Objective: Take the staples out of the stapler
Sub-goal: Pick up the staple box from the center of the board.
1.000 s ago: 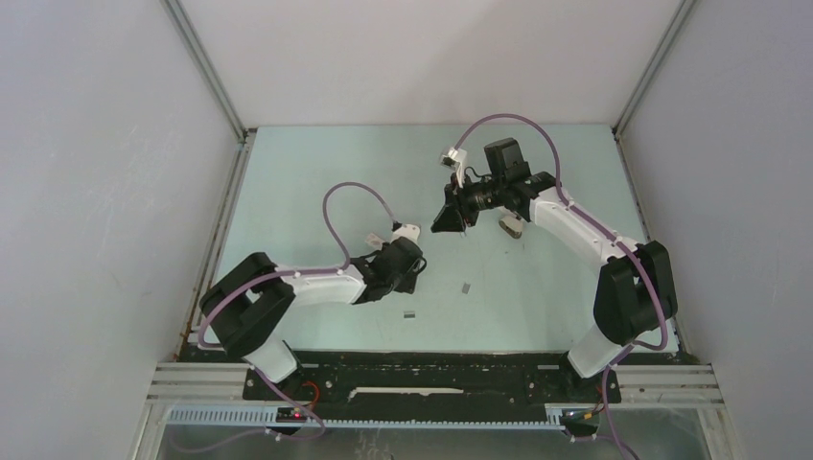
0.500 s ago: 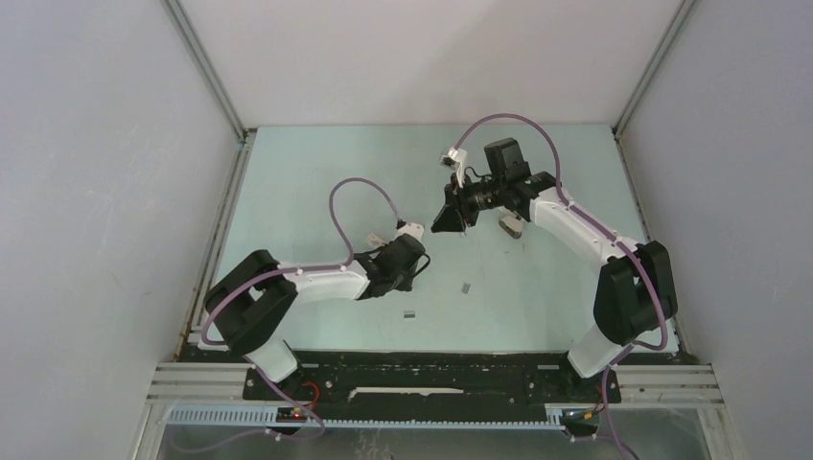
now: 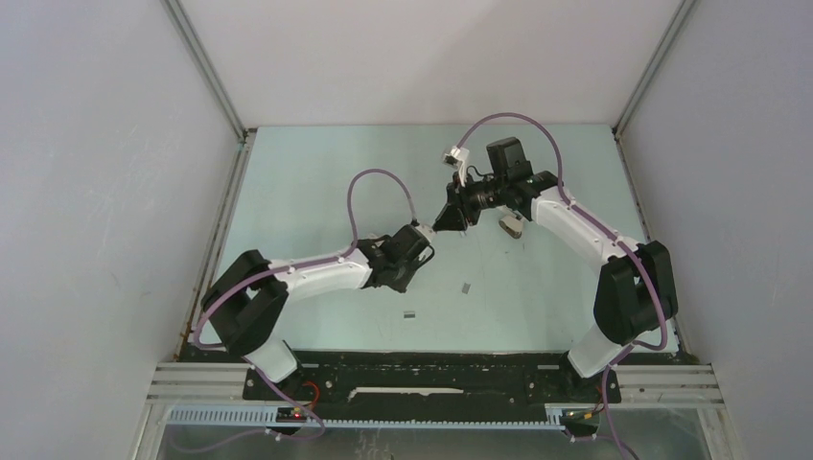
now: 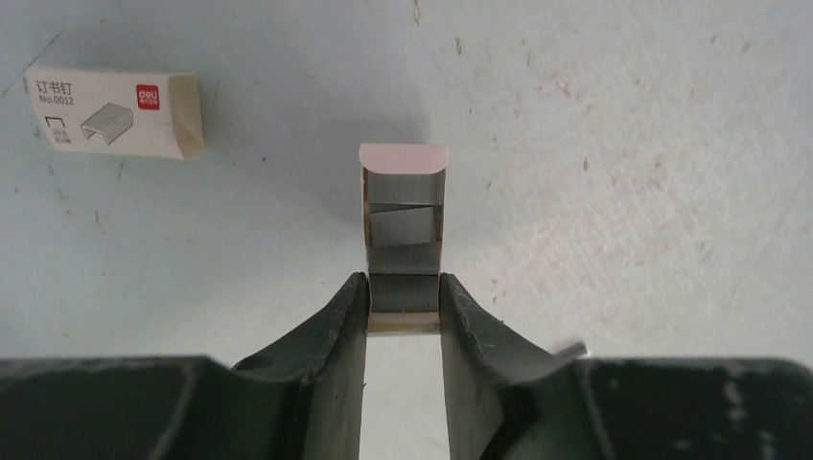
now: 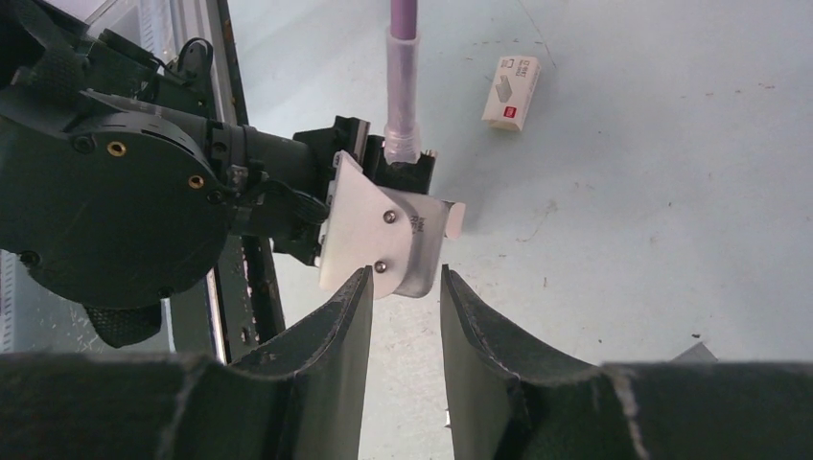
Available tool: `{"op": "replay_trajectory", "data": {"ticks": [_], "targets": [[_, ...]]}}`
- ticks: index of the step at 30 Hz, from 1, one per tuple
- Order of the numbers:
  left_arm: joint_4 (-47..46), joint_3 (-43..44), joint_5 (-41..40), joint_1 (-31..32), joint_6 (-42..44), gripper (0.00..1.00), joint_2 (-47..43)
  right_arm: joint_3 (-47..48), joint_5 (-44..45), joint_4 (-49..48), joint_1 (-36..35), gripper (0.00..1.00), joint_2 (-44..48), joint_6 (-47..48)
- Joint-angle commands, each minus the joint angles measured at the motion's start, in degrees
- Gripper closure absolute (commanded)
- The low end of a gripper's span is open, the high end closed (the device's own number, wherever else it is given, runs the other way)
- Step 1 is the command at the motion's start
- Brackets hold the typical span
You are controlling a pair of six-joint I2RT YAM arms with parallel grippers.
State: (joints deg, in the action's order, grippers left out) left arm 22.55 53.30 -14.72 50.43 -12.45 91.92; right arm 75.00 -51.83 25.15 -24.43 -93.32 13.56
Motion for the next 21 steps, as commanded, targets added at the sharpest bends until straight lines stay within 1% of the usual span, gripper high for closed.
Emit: {"op": "replay_trajectory", "data": {"ticks": [1,7,12,15,18,21], "targets": [[7.9,4.6,3.4,-0.3,6.4,0.69,-3.4,0.0,-1.7,0.0,1.2,0.59,1.2,-0.8],[14.2,7.9,5.6,-0.3,9.3,0.69,-3.3,0.0,-2.0,0.0,1.5,0.59,1.3,-0.8],[16.5,9.8,6.9,-0.3,11.3,0.69,-2.1,0.0,-2.1,0.0,1.8,0.59,1.5,-0.9],[15.9,10.4,6.8,-0.4,12.3,0.69,-0.8,0.0,-2.2,0.0,1.8,0.59,1.6,-0.9],[15.4,10.7,6.9,-1.9,12.4,0.69,0.6,0.0,-2.2,0.1,2.0,0.59,1.9,-1.0],[14.1,10.0,7.5,-3.6,12.4,0.69,-0.1,0.0,-2.2,0.1,2.1,0.59,2.1,-1.1]]}}
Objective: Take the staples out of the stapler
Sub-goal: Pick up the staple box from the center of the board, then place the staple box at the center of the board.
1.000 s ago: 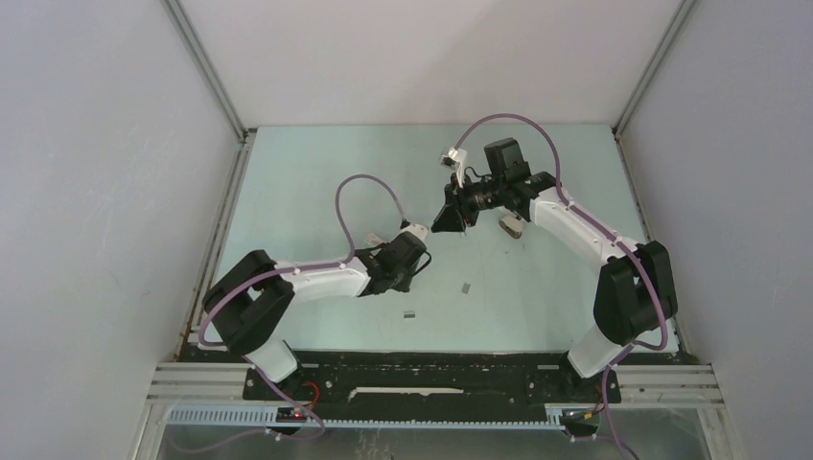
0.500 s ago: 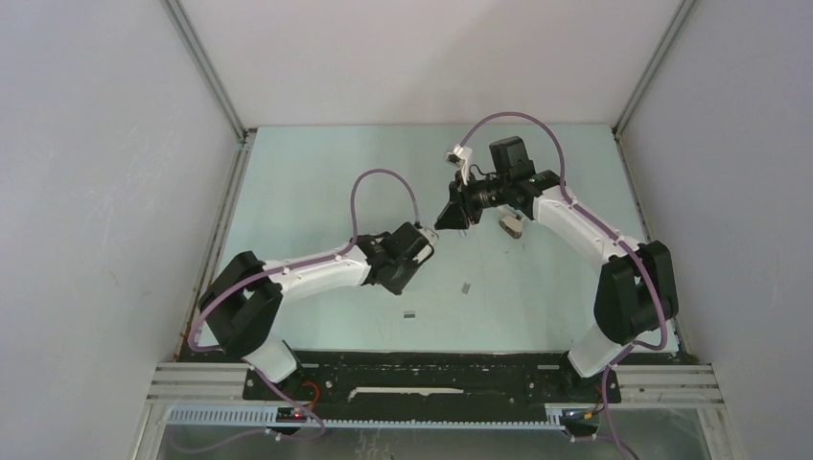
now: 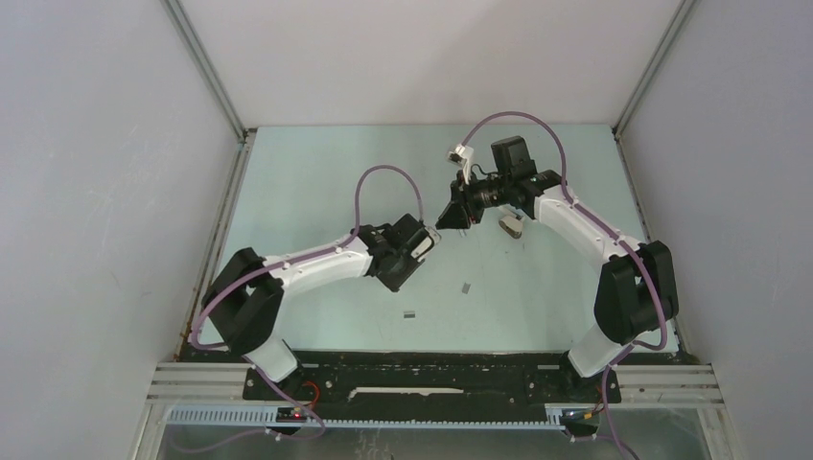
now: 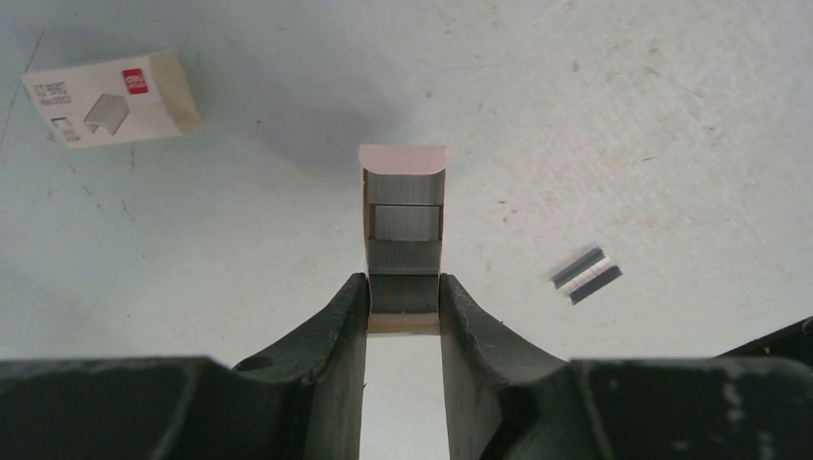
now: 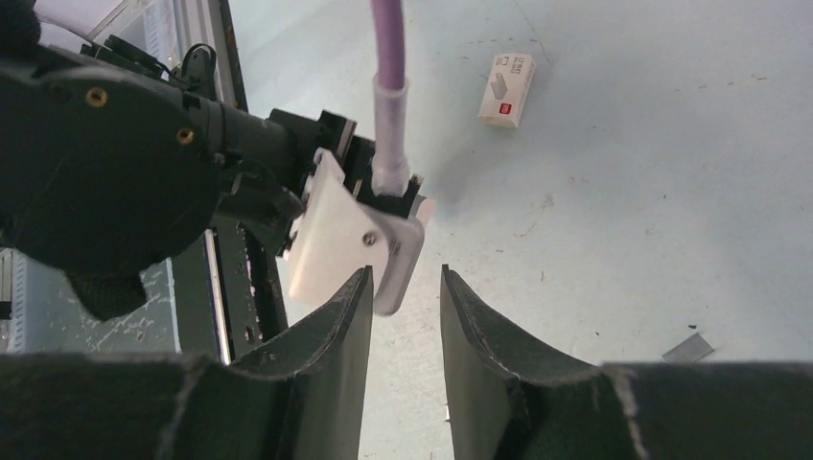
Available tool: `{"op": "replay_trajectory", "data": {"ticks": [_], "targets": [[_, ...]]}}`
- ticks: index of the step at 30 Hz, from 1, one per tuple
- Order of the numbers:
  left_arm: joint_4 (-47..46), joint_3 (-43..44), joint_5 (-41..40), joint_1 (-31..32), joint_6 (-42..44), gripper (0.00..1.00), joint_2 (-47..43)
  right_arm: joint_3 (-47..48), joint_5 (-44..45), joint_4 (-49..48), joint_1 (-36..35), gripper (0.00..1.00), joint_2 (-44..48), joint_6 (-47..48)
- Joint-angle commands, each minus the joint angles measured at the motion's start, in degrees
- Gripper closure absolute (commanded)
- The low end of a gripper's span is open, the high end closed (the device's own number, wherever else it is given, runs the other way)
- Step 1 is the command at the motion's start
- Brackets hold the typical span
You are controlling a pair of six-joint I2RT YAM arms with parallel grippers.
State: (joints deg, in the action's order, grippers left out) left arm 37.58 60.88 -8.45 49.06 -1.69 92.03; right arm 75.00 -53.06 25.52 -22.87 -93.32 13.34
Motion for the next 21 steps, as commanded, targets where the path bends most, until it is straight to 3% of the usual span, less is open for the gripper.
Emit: {"op": "replay_trajectory", "data": {"ticks": [1,5,9,13,17,21], "targets": [[-1.3,2.1,1.6,-2.4,1.5,0.69,-0.7,0.0,-1.0,-0.3,0.6,0.59,2.2,-0.9],[-2.6,1.1,6.9,-0.4,1.6,0.7,-1.9,0.0,-1.0,-0.3,0.6,0.59,2.2,-0.9],[-3.8,-0.9,3.0,-0.5,1.6,0.7,-1.3,0.0,-0.8,-0.3,0.8,0.59,2.3,-0.9],[-5.5,-0.4,6.9,-4.8,1.1,0.71,-1.6,0.0,-0.7,-0.3,1.0,0.59,2.5,-1.0],[-4.9,-0.3,6.4,-0.7,4.1,0.7,-1.6,0.1,-0.6,-0.3,1.2,0.59,2.5,-0.8],[-5.2,-0.1,6.5,-1.5,5.1,0.7,0.0,0.1,-0.5,-0.3,1.3,0.59,2.4,-0.8]]}}
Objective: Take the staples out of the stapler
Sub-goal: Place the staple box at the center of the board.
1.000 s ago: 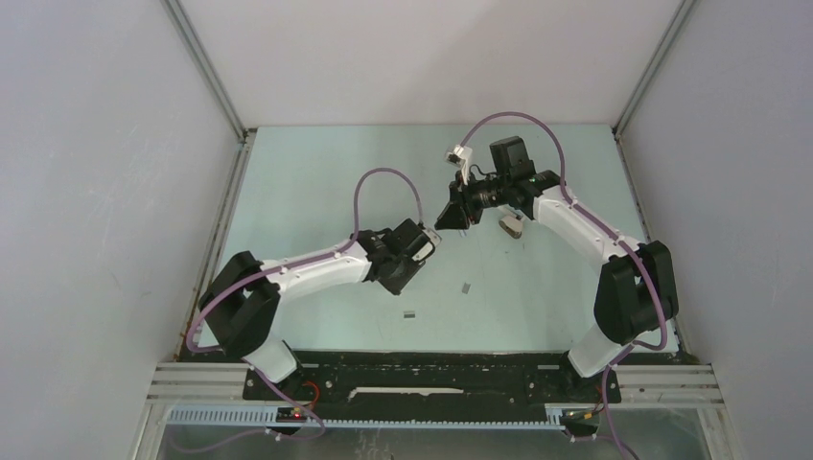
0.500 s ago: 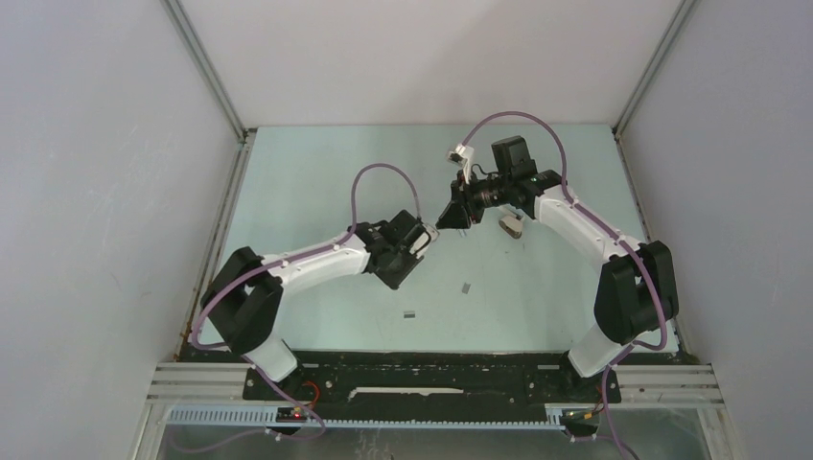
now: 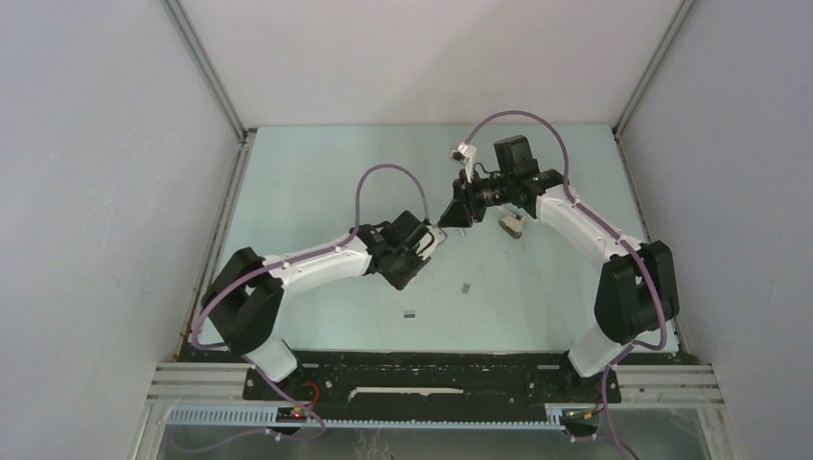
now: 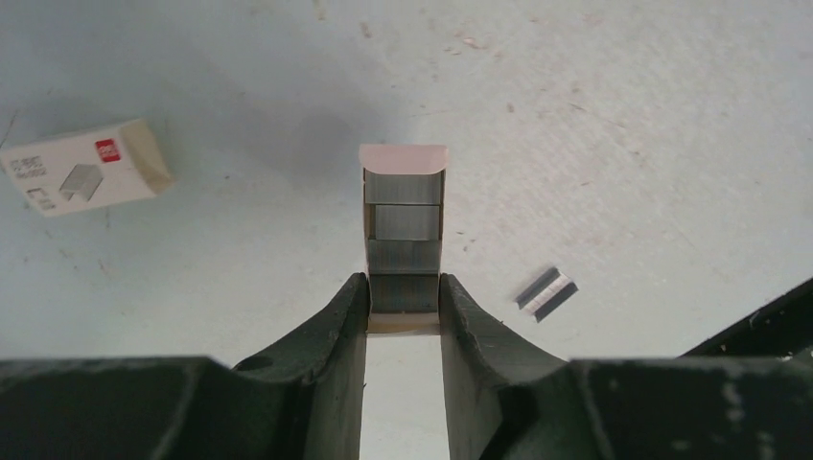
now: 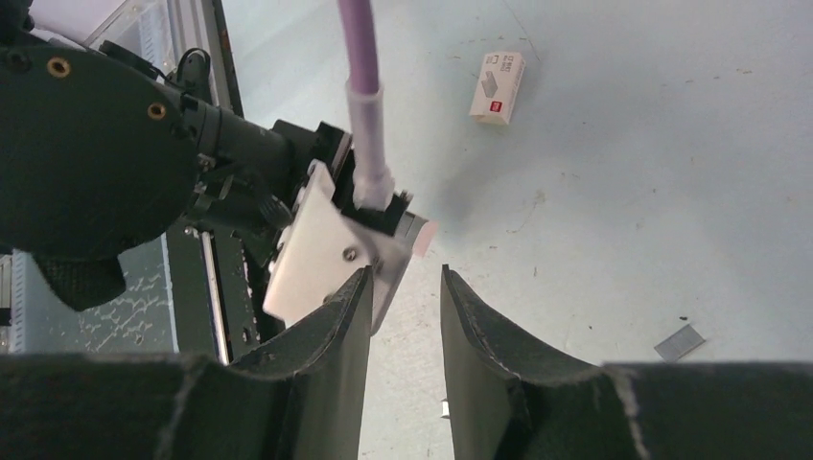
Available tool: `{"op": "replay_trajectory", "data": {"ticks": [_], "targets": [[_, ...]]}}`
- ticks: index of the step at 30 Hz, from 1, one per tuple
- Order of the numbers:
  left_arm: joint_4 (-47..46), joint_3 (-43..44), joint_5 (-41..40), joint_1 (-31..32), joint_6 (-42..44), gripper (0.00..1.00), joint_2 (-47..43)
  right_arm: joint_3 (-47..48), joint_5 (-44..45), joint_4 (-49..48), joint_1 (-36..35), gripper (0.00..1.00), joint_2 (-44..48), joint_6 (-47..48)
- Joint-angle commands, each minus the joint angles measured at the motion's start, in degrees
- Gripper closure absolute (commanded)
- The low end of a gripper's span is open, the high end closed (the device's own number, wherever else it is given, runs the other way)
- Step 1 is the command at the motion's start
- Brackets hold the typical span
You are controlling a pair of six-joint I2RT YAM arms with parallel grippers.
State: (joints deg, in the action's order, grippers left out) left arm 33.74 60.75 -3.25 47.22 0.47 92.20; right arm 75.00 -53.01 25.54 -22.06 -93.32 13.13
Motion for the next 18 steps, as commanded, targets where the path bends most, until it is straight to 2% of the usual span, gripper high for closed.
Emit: {"op": "replay_trajectory", "data": {"ticks": [1,18], "targets": [[-1.5,0.4,2.5,0.4,3.3,0.7,0.3,0.0,-0.5,-0.3,0.5,0.59,2.5,-0.6],[-7.5,1.2,2.5,0.4,6.1,0.68,5.3,0.0,-0.7,-0.1,1.5,0.59,3.0,-0.5]]}}
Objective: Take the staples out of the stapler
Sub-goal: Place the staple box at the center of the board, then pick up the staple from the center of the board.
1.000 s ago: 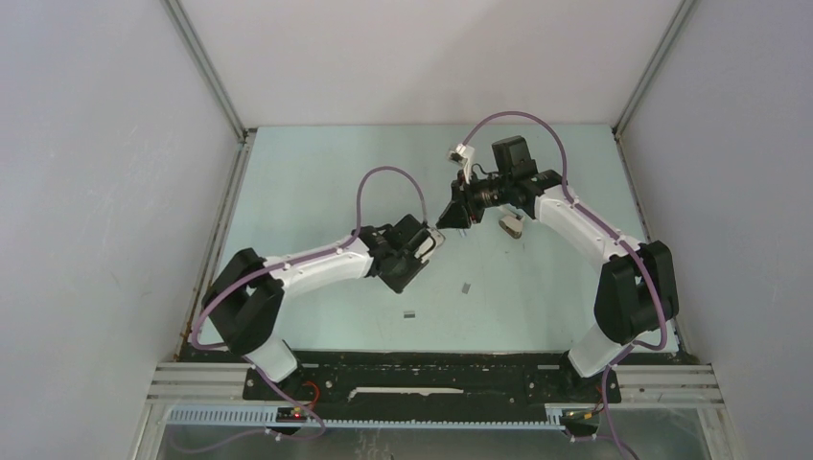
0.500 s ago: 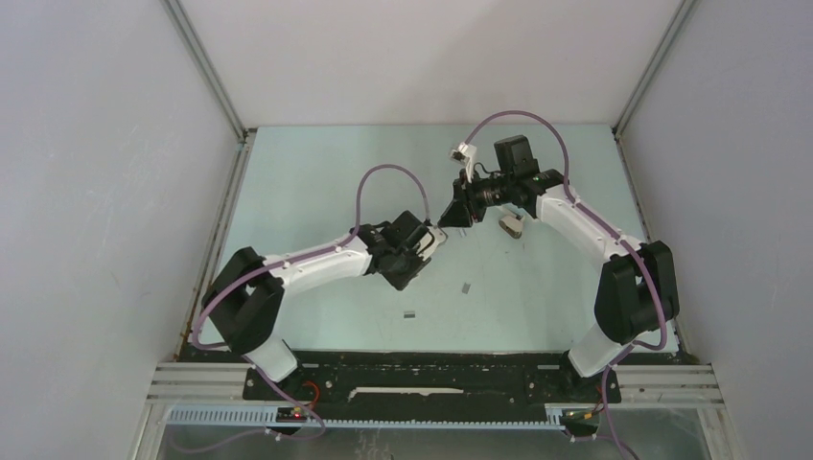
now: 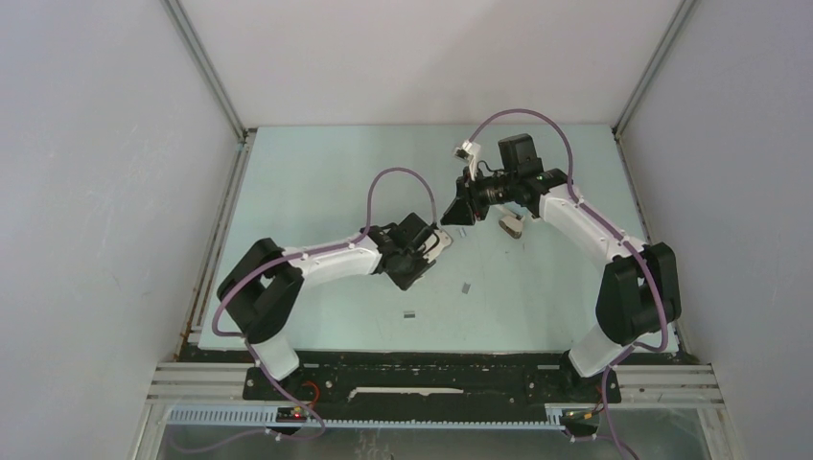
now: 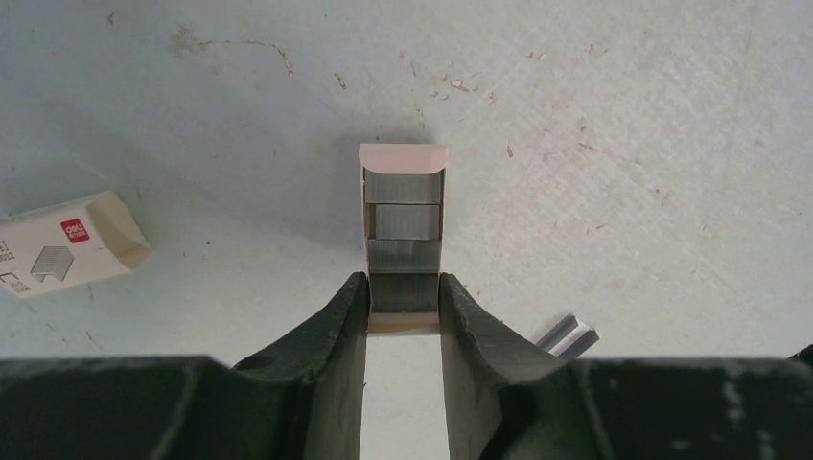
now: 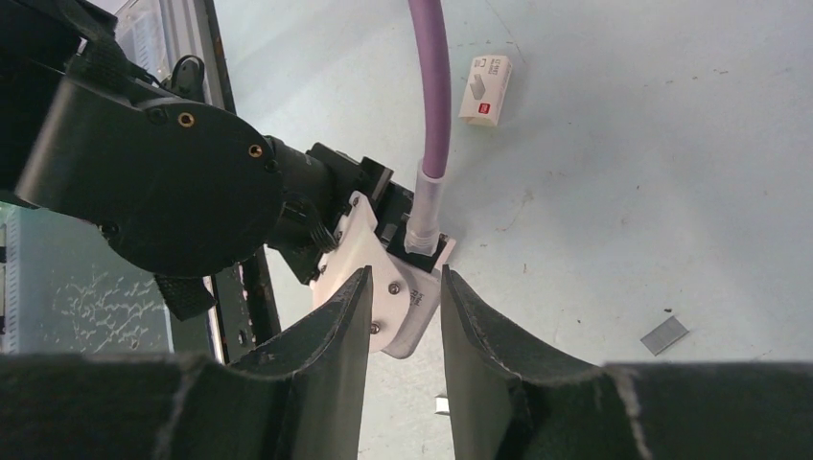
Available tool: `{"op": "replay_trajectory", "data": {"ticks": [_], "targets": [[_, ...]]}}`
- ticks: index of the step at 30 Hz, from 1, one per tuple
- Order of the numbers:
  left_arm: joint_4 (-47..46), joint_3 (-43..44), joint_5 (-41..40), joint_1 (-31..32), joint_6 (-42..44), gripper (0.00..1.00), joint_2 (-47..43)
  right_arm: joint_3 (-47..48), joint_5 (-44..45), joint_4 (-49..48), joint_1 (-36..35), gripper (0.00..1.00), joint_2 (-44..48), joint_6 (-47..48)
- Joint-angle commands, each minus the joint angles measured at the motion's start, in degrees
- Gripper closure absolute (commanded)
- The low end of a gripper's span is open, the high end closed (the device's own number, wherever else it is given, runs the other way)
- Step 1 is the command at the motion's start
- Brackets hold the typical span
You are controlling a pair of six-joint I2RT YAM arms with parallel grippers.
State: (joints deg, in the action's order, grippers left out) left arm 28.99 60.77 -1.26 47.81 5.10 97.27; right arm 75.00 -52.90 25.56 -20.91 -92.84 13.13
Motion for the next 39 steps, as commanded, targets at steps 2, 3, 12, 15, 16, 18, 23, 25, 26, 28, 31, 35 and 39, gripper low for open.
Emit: {"op": "replay_trajectory", "data": {"ticks": [2,3,12,15,16,18,23,25,26,28,31,35,39], "targets": [[-3.0,1.0,0.2,-0.2,1.4,0.62,0.5,0.0,-0.9,-0.2,0.4,0.59,2.4,-0.5],[-3.1,0.9,0.1,-0.3,1.3,0.59,0.7,0.0,-0.9,-0.2,0.3,0.59,2.4,-0.5],[-3.8,-0.5,-0.1,-1.0,-0.3,0.43,-1.5,0.0,-0.9,-0.1,0.4,0.59,2.5,-0.5],[-4.7,-2.2,-1.0,-1.1,-1.8,0.38,-5.9,0.0,-0.8,0.1,0.4,0.59,3.1,-0.3],[-5.3,-3.1,-1.3,-1.2,-2.4,0.37,-8.2,0.0,-0.7,0.3,0.5,0.59,3.4,0.0],[-6.8,-5.4,-1.7,-1.4,-4.0,0.35,-13.1,0.0,-0.5,0.8,0.4,0.59,4.1,0.6],[-13.0,-15.0,-6.0,-1.7,-8.5,0.22,-28.8,0.0,0.6,3.7,0.0,0.59,6.7,4.1],[-17.2,-20.4,-8.8,-1.9,-11.2,0.12,-37.0,-0.8,0.7,4.0,-0.3,0.58,8.5,5.9],[-19.4,-23.1,-9.6,-2.1,-12.6,0.09,-40.5,-1.8,0.2,4.0,-0.5,0.57,9.2,7.3],[-23.7,-29.0,-11.1,-2.5,-15.5,0.01,-47.2,-3.8,-0.6,4.9,-1.2,0.54,11.4,11.2],[-29.7,-36.6,-10.7,-3.5,-20.3,0.0,-55.9,-6.5,-3.2,8.6,-2.7,0.49,14.9,18.8],[-35.9,-43.9,-8.9,-3.9,-27.0,0.0,-62.4,-14.6,-6.9,10.9,-5.1,0.42,19.1,32.4],[-37.5,-47.7,-8.7,-4.0,-31.9,0.01,-63.7,-20.3,-6.4,10.1,-5.9,0.32,20.8,39.4]]}}
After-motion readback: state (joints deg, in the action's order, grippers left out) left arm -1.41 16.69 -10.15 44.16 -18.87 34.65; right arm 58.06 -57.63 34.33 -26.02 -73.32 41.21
